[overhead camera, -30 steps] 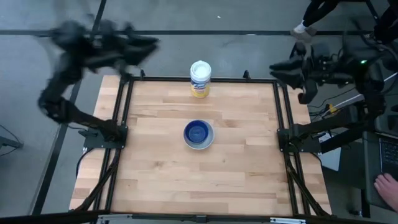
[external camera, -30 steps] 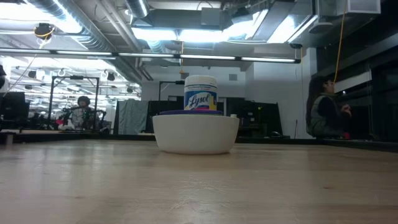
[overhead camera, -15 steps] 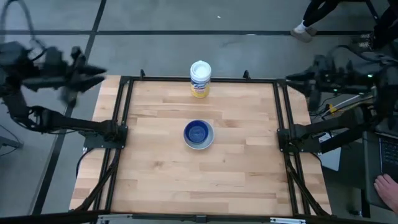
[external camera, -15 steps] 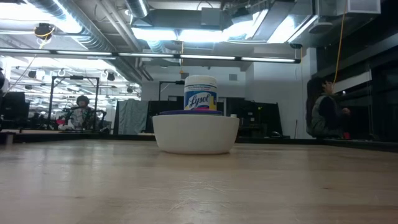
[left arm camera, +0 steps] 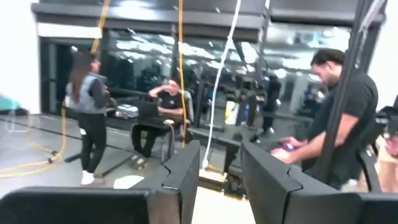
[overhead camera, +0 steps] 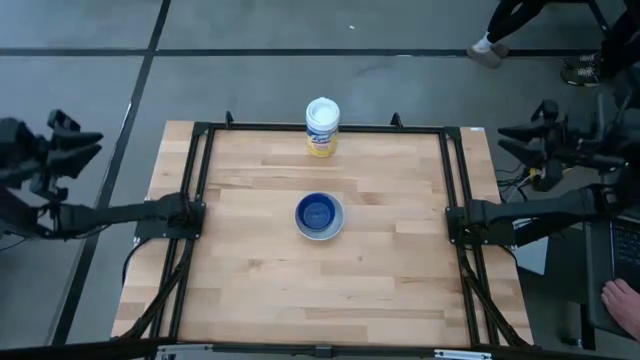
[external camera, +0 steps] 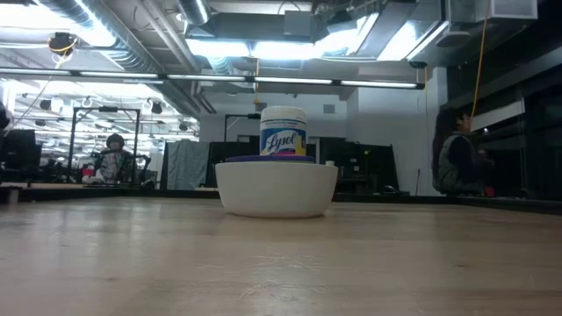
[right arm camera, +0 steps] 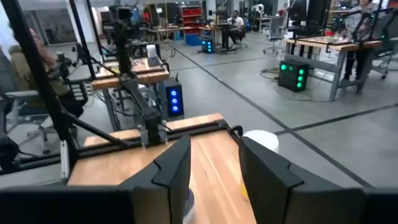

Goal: Nest bowls inside each other
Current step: Return to Home Position

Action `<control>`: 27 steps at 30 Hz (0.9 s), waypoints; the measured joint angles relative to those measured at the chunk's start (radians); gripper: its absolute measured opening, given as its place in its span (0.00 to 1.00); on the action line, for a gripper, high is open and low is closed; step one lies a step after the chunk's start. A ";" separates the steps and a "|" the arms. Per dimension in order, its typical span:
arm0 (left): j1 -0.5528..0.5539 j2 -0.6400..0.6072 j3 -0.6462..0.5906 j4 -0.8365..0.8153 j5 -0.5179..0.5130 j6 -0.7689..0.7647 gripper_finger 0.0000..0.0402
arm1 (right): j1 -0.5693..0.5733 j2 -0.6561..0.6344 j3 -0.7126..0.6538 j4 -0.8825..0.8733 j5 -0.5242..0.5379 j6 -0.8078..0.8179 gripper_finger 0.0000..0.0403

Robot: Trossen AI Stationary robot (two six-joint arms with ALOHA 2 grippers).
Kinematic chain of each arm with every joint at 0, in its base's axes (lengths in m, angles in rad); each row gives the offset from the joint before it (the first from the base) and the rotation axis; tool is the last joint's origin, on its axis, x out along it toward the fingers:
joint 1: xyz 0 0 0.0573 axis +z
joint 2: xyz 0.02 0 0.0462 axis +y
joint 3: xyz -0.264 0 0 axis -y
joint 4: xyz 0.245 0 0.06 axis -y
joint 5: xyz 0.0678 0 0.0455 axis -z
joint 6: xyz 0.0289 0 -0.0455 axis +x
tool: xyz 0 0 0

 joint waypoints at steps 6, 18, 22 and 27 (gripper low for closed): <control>0.091 -0.221 -0.184 0.010 -0.005 -0.072 0.27 | 0.000 -0.163 -0.189 0.091 0.021 0.000 0.37; 0.256 -0.430 -0.375 -0.147 0.096 -0.110 0.27 | -0.008 -0.491 -0.531 0.189 0.073 0.036 0.41; 0.312 -0.440 -0.427 -0.074 0.109 -0.063 0.27 | -0.023 -0.603 -0.672 0.287 0.072 -0.006 0.43; 0.377 -0.441 -0.487 0.034 0.169 -0.025 0.27 | -0.031 -0.599 -0.772 0.333 0.103 -0.015 0.44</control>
